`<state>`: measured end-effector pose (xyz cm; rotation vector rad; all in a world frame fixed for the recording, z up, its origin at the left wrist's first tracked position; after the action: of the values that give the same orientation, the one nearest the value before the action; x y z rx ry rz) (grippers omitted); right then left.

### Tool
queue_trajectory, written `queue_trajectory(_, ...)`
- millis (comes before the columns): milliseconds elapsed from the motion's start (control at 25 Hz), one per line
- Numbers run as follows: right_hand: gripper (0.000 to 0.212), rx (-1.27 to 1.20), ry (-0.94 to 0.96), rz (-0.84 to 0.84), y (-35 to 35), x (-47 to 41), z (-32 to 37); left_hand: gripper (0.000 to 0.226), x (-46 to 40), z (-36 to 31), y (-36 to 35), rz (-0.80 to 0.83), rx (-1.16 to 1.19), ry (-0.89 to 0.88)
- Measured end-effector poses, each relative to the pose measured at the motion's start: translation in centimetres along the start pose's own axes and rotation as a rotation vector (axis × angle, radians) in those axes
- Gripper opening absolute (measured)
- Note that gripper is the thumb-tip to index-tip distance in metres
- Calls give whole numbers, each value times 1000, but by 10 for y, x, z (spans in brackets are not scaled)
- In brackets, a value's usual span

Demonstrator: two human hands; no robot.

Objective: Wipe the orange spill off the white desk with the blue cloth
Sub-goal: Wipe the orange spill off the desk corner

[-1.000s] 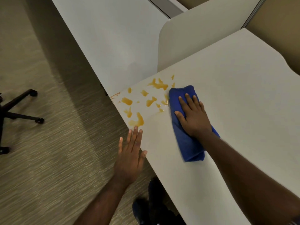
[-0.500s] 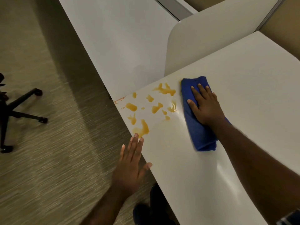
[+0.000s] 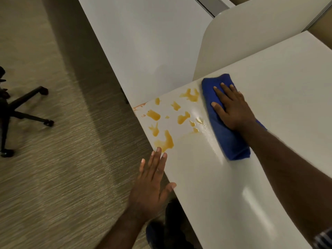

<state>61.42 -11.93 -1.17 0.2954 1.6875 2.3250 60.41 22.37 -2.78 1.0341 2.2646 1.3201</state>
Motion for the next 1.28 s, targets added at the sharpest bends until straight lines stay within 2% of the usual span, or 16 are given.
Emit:
queue_trajectory(80,62,1,26,-15,-7,-17,28,76,-1,-1,0,-10,17,-5)
queue_trajectory(160,62,13,148,6,-22,-9,62,78,-1,-1,1,-20,35,-8)
queue_trajectory(280,61,28,263,48,-22,24,55,83,-2,-1,4,-33,28,3)
queue_trajectory(400,64,12,143,27,-6,10,26,84,-2,0,4,-37,17,14)
queue_trajectory(480,64,2,77,9,-7,-14,36,83,-1,0,3,-33,19,8)
queue_trajectory(640,62,28,239,77,-30,-17,100,82,-1,0,2,-35,38,0)
queue_trajectory(760,62,56,324,101,-31,23,95,82,-1,0,3,-36,36,7)
queue_trajectory(840,61,38,277,89,-20,37,67,82,-1,1,3,-34,31,8)
queue_trajectory(920,61,14,126,59,-10,29,46,82,-2,2,4,-37,25,23)
queue_trajectory(1000,60,10,38,25,-13,17,58,81,-1,1,2,-28,43,29)
queue_trajectory(1160,61,21,241,73,-32,32,101,83,-2,1,2,-43,112,35)
queue_trajectory(1280,63,4,78,-16,-13,44,48,86,-3,1,2,-31,126,34)
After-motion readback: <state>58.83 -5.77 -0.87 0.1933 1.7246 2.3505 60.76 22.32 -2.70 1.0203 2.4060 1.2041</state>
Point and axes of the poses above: each hand's wrist, its own x-axis away from the middle knuckle, its own y-axis out of the back of the hand, z = x × y, the point moved 7 cm from there along -x, towards the middle knuckle, and after that the axes turned 10 degrees about y, right-handed, at the moved point
